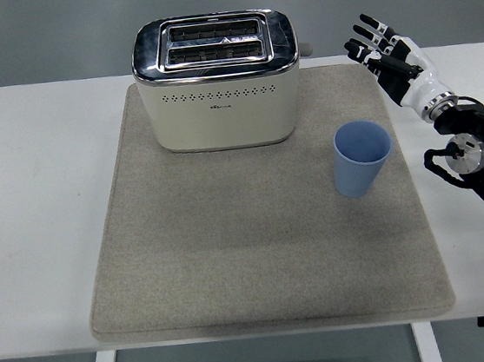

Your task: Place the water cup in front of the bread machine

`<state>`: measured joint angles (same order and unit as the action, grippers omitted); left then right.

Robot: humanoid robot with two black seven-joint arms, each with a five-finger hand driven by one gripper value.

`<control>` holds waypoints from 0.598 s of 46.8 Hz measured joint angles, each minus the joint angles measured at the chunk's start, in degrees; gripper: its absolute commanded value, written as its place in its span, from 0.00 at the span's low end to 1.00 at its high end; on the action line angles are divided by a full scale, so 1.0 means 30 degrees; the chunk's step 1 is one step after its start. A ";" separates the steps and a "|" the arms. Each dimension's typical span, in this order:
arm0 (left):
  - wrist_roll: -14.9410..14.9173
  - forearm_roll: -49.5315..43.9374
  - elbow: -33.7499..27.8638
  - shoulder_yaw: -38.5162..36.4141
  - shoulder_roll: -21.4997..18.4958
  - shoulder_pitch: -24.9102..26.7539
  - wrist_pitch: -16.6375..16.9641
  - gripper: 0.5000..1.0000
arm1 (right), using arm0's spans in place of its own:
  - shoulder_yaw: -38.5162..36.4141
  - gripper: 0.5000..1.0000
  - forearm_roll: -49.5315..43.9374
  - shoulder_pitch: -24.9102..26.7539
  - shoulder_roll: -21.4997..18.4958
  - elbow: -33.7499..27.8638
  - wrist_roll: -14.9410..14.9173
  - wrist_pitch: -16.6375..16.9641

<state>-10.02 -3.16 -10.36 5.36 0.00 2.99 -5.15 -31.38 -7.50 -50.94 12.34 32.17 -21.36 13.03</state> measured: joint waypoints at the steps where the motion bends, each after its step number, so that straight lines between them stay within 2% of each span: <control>1: 0.0001 -0.0001 0.0021 0.0000 0.0000 0.0000 0.0001 1.00 | -0.0003 0.85 -0.0053 0.0095 0.0153 0.0093 -0.0017 -0.0003; 16: 0.0001 -0.0001 -0.0103 0.0015 0.0000 0.0001 0.0009 1.00 | -0.0027 0.85 -0.0256 0.1490 0.2428 0.1749 -0.0233 0.0369; 28: 0.0001 0.0012 -0.0151 0.0000 0.0000 0.0031 0.0001 1.00 | -0.0050 0.85 -0.0280 0.2476 0.3570 0.3273 -0.0647 0.0374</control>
<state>-10.02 -3.12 -10.81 5.36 0.00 3.08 -5.15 -31.53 -8.34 -43.51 23.05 41.99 -23.30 14.15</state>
